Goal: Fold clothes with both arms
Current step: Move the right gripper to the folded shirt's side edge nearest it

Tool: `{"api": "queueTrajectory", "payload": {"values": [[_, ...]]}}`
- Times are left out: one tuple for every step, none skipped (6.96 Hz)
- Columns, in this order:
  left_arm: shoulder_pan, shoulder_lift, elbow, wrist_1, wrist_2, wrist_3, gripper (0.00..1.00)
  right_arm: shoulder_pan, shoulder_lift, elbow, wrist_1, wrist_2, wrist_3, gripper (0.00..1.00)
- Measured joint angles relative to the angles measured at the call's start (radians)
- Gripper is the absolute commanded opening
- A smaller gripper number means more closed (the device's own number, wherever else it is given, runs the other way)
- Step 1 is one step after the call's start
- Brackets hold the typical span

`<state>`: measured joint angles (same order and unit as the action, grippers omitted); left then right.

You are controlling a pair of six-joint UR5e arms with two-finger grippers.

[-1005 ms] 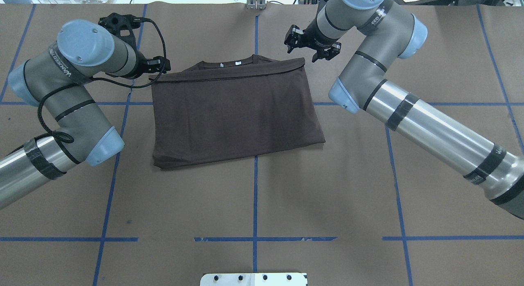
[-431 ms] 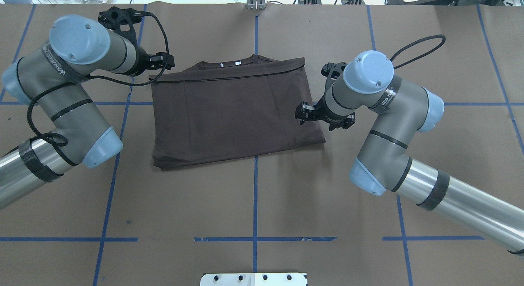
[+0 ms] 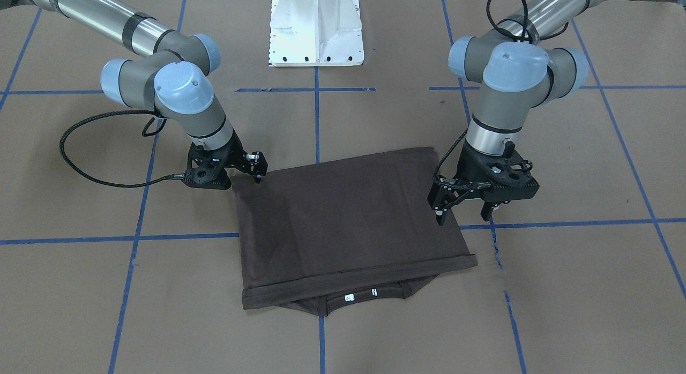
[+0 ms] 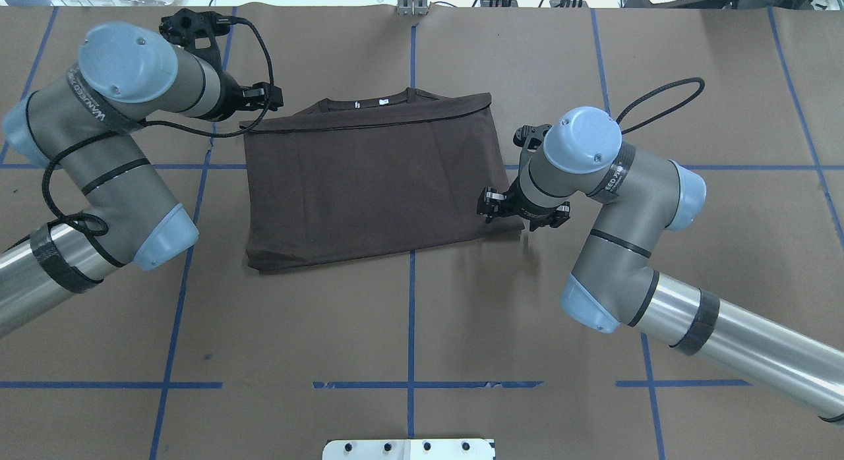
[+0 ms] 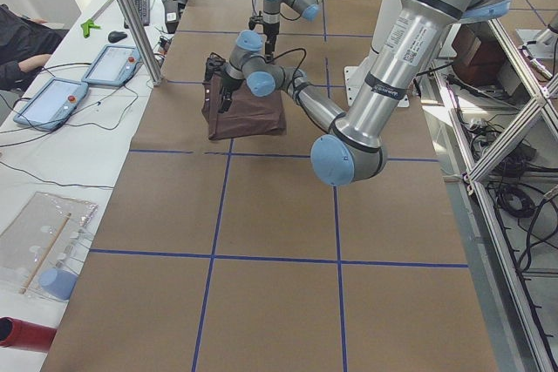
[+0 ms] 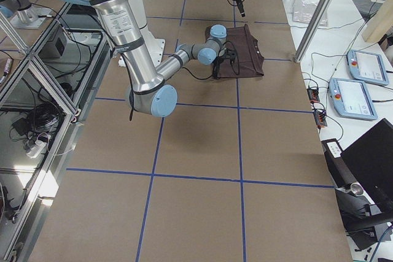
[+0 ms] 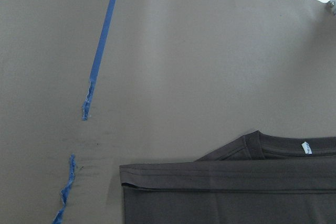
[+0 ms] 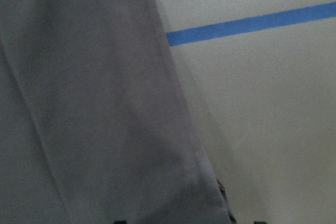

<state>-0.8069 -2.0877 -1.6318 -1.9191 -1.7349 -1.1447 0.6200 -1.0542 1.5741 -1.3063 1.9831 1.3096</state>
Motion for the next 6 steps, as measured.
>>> {"api": "queueTrajectory", "payload": {"values": [[0.0, -0.001, -0.002, 0.0, 0.0, -0.001, 1.0, 0.0, -0.004, -0.004, -0.001, 0.001, -0.002, 0.56], [0.0, -0.002, -0.004, 0.0, 0.0, -0.003, 1.0, 0.001, -0.009, -0.007, -0.001, 0.003, -0.003, 0.12], [0.0, -0.002, -0.007, 0.0, 0.0, -0.004, 1.0, 0.001, -0.012, -0.008, -0.002, 0.003, -0.004, 0.0], [0.0, -0.002, -0.009, 0.0, 0.0, -0.004, 1.0, 0.001, -0.015, -0.008, -0.001, 0.001, -0.004, 0.0], [0.0, -0.002, -0.01, 0.0, 0.0, -0.004, 1.0, 0.002, -0.016, -0.008, 0.0, 0.0, -0.006, 0.0], [0.0, -0.002, -0.01, 0.0, 0.0, -0.004, 1.0, 0.004, -0.017, -0.008, 0.0, 0.004, -0.009, 0.0]]}}
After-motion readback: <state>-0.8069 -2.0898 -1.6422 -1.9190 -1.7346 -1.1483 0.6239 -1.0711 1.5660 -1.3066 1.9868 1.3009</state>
